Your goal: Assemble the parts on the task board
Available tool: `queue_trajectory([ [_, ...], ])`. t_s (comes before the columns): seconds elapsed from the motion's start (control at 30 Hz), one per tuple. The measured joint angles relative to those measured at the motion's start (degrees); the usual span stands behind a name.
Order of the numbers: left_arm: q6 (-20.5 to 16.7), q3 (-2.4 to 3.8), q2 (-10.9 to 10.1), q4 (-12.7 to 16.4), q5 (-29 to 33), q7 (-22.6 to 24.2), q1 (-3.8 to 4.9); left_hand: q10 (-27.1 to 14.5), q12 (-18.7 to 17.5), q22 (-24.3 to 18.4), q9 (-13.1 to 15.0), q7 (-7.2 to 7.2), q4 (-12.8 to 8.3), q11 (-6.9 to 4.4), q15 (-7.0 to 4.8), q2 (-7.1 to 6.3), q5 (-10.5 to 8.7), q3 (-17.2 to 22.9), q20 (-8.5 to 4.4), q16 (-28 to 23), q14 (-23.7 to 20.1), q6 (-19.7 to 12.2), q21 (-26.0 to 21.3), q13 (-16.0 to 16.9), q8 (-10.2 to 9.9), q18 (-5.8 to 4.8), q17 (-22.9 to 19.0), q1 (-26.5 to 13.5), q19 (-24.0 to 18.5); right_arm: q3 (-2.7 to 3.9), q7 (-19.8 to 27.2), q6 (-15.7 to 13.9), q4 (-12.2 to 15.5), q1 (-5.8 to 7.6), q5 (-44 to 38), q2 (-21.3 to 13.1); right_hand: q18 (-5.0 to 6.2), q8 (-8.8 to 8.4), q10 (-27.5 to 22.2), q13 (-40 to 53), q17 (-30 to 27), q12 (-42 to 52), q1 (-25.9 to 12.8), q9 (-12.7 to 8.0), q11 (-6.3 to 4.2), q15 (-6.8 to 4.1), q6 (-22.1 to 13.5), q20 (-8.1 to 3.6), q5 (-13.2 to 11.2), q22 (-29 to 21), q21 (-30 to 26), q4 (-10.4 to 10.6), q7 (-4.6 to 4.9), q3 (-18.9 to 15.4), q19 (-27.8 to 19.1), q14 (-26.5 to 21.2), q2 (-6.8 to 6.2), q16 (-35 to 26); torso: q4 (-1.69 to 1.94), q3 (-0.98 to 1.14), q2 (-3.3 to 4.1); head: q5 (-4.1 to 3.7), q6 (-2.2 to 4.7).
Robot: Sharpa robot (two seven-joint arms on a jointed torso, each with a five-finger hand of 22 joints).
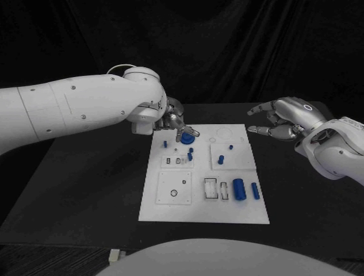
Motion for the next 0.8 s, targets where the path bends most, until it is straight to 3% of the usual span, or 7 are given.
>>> queue_trajectory([
  [0.03,0.05,0.01,0.4,-0.46,-0.05,-0.43,-0.24,0.0,0.0,0.0,0.73,0.0,-0.31,0.0,-0.12,0.31,0.36,0.47,-0.1,0.0,0.03,0.0,0.09,0.0,0.0,-0.05,0.0,0.31,0.09,0.0,0.02,-0.06,-0.1,-0.02,0.0,0.07,0.0,0.0,0.0,0.0,0.0,0.0,0.05,-0.05,0.0,0.0,0.0,0.14,0.28,0.0,0.19,0.0,0.0,0.01,0.14,0.0,0.05,0.0,-0.01,0.03,0.01,0.16,0.0],
  [0.07,0.06,0.01,0.77,-0.93,-0.09,-0.81,-0.5,-0.11,0.0,0.0,1.39,-0.13,-0.54,-0.16,-0.42,0.52,0.79,0.88,-0.34,0.0,0.01,0.13,0.31,0.0,0.0,-0.89,0.0,0.52,0.34,0.0,0.04,-0.12,-0.22,-0.06,0.0,0.15,0.01,0.0,0.0,0.0,0.0,0.0,0.07,-0.05,0.0,0.0,0.0,0.21,0.28,0.0,0.29,0.0,0.0,0.01,0.21,0.0,0.07,0.0,-0.03,0.05,0.02,0.25,0.0],
  [0.33,-0.15,-0.03,2.8,-4.19,-0.3,-2.86,-2.89,-0.09,0.0,-0.01,4.47,-1.22,-1.59,-1.11,-1.13,0.29,3.32,2.53,-1.13,0.0,0.11,1.22,0.31,0.0,-0.17,-0.92,-0.01,1.26,1.54,0.02,0.22,-0.5,-0.87,-0.74,-0.02,0.55,0.01,0.0,0.0,-0.01,0.0,0.0,0.07,-0.04,0.0,0.0,0.4,0.21,0.54,0.05,0.32,-0.16,-0.01,0.18,0.2,0.0,0.06,0.0,-0.08,0.14,0.03,1.0,-0.01],
  [0.57,-1.2,-0.03,3.4,-5.05,-0.38,-2.98,-4.5,-0.1,0.0,-0.01,5.73,-1.22,-2.12,-1.13,-1.34,0.12,3.35,3.06,-1.34,0.0,-0.09,1.22,0.53,-0.01,-0.52,-0.91,-0.01,1.52,1.75,0.01,0.37,-0.65,-1.63,-1.27,-0.02,1.13,0.01,0.0,0.0,-0.01,0.0,0.0,0.07,-0.09,0.0,0.0,0.4,0.21,0.53,0.04,0.56,-0.15,-0.01,0.18,0.2,0.0,0.06,0.0,-0.12,0.21,0.03,1.74,-0.01],
  [0.8,-2.66,-0.01,4.29,-6.05,-0.42,-2.76,-5.97,0.1,0.0,-0.01,6.85,-1.42,-2.21,-1.33,-1.53,0.36,3.35,3.47,-1.43,0.0,0.1,1.43,0.54,-0.01,-0.52,-0.9,-0.02,1.76,2.27,0.0,0.53,-0.76,-2.02,-1.53,-0.02,1.43,0.01,0.0,0.0,-0.02,0.0,0.0,0.07,-0.09,0.0,0.0,0.61,0.21,0.74,0.04,0.56,-0.3,0.2,0.03,0.2,0.0,0.06,0.0,-0.1,0.27,0.03,1.9,-0.01],
])
